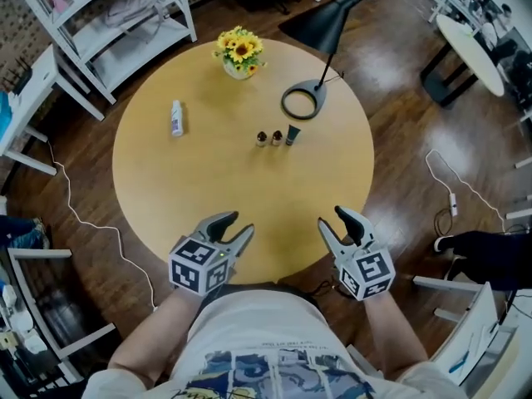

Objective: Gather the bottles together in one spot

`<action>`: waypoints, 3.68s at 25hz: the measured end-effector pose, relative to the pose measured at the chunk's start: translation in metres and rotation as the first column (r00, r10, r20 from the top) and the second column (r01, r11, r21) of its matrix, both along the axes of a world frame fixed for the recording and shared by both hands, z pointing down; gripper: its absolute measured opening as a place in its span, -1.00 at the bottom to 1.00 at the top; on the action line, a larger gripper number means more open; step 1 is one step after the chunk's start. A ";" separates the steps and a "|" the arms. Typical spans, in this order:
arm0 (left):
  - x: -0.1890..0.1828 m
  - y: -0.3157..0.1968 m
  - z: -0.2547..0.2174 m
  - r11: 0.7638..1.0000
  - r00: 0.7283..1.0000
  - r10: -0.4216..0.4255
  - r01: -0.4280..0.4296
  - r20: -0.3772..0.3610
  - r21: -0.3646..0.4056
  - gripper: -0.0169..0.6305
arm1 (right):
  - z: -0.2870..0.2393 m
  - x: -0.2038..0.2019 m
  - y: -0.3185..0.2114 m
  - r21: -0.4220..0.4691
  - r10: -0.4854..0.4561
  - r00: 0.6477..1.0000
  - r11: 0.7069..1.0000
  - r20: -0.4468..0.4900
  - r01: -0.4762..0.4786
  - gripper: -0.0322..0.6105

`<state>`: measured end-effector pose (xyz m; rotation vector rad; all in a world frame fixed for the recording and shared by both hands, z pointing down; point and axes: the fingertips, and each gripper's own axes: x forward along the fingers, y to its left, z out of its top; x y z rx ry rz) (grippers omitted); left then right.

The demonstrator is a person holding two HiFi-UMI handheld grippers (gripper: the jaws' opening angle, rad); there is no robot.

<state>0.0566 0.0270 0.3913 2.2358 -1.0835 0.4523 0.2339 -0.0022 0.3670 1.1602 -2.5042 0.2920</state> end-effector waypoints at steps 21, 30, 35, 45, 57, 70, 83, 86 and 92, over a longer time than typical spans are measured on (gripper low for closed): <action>-0.061 -0.021 -0.005 0.988 0.988 -0.150 0.149 0.020 0.044 -0.21 | 0.023 -0.041 -0.005 -0.078 -0.090 0.996 0.993 0.029 0.092 -0.26; -0.204 -0.127 0.000 0.990 0.980 -0.138 0.137 0.145 0.019 -0.21 | 0.036 -0.102 0.005 -0.144 -0.096 0.995 0.985 0.020 0.098 -0.26; -0.285 -0.244 0.020 0.982 0.955 -0.168 0.183 0.243 -0.041 -0.22 | 0.044 -0.102 0.022 -0.194 -0.015 1.000 0.981 -0.002 0.014 -0.26; -0.326 -0.396 0.143 0.906 0.959 -0.190 0.255 0.212 -0.339 -0.34 | 0.065 -0.075 0.062 -0.286 0.152 0.985 0.943 -0.087 -0.171 -0.26; -0.332 -0.421 0.208 0.858 0.939 -0.214 0.312 0.269 -0.407 -0.42 | 0.079 -0.077 0.078 -0.349 0.180 0.979 0.915 -0.096 -0.203 -0.26; -0.309 -0.427 0.208 0.886 0.925 -0.162 0.289 0.344 -0.362 -0.59 | 0.073 -0.063 -0.008 -0.275 0.107 0.986 0.951 -0.132 -0.140 -0.26; -0.303 -0.404 0.133 0.930 0.916 -0.302 0.344 0.264 -0.129 -0.60 | 0.062 -0.071 -0.043 -0.227 0.062 0.992 0.970 -0.106 -0.085 -0.26; -0.291 -0.388 0.119 0.934 0.909 -0.324 0.351 0.261 -0.064 -0.60 | 0.067 -0.070 -0.035 -0.240 0.049 0.995 0.968 -0.090 -0.069 -0.26; -0.265 -0.347 0.094 0.933 0.897 -0.359 0.353 0.258 0.072 -0.60 | 0.070 -0.064 -0.020 -0.263 0.038 0.998 0.963 -0.059 -0.052 -0.26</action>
